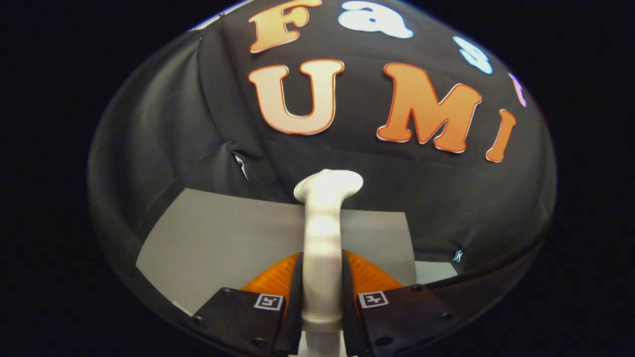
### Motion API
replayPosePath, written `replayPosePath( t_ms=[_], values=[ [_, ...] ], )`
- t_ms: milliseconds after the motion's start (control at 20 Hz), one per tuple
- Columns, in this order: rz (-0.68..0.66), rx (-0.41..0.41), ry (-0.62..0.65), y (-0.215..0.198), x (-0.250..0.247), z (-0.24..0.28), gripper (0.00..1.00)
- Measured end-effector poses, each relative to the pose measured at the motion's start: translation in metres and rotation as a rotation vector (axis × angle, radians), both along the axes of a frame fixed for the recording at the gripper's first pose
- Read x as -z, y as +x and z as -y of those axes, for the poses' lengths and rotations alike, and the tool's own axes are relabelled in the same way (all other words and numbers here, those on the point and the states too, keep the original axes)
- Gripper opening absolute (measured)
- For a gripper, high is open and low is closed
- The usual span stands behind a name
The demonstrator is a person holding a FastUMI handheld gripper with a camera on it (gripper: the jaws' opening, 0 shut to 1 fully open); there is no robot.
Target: Iron the clothes twice with a garment steamer, once on the left side and once on the right side.
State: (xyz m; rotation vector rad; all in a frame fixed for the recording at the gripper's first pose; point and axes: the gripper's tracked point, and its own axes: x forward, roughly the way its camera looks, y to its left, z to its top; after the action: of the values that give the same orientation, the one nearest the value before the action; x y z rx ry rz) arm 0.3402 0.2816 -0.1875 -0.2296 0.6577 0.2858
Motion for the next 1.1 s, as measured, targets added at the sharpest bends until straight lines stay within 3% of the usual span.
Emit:
replayPosePath(
  t_ms=[200, 650, 1100],
  values=[
    [0.144, -0.031, 0.091, -0.037, -0.041, 0.011, 0.41],
    [0.429, -0.078, 0.152, -0.146, -0.147, 0.061, 0.40],
    [0.526, -0.031, 0.220, -0.228, -0.195, 0.146, 0.40]
  ],
)
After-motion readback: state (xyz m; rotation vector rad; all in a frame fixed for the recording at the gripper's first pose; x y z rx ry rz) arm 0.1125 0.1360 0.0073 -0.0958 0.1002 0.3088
